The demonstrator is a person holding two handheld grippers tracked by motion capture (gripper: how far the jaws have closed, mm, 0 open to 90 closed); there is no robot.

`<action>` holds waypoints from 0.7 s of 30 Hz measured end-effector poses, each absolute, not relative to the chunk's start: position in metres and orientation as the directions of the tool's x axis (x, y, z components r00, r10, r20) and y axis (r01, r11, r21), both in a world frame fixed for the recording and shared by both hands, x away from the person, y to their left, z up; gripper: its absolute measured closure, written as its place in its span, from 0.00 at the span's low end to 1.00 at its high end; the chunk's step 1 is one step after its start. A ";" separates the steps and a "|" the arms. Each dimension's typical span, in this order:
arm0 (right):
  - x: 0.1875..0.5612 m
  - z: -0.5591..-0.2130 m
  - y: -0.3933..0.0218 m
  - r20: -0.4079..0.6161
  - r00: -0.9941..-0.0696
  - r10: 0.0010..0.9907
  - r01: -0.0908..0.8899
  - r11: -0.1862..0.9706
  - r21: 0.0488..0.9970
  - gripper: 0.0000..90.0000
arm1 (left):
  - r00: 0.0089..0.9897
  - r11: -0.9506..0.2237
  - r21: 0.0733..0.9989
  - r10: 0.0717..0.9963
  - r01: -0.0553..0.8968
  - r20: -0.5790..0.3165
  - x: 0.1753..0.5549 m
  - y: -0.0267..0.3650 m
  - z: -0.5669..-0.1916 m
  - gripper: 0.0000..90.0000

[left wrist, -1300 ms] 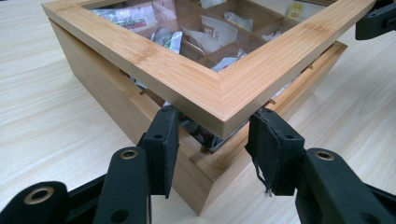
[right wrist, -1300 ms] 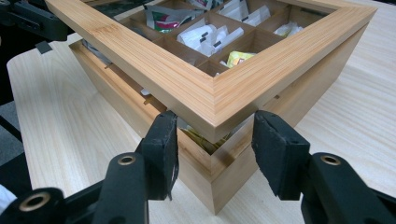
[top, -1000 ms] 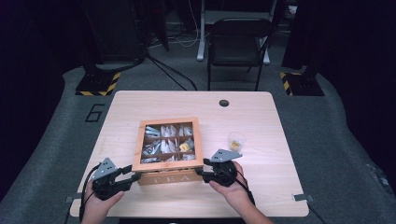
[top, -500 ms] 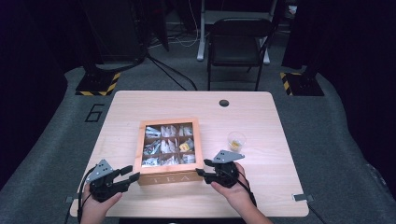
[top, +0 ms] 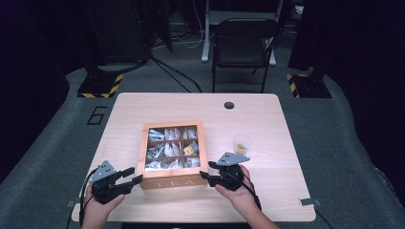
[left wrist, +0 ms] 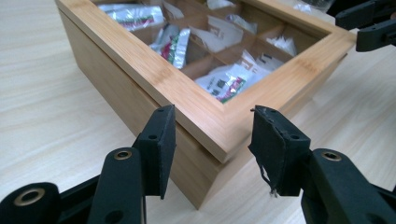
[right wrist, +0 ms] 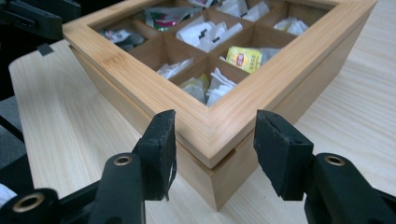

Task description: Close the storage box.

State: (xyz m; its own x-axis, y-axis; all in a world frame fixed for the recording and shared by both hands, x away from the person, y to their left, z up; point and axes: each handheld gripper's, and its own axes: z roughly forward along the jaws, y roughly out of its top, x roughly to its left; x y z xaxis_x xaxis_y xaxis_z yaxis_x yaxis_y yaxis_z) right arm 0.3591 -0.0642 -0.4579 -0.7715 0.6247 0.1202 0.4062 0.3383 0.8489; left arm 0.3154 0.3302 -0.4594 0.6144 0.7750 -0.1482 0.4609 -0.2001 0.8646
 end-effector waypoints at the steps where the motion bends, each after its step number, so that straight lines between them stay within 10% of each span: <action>1: 0.359 -0.456 -0.065 0.123 -0.771 0.625 0.405 0.332 0.852 0.53 | 0.613 -0.196 0.864 0.775 0.463 -0.153 0.317 0.332 -0.457 0.55; 21: 0.375 -0.427 -0.114 0.115 -0.698 0.707 0.391 0.241 0.889 0.49 | 0.525 -0.156 0.861 0.839 0.484 -0.143 0.370 0.342 -0.436 0.50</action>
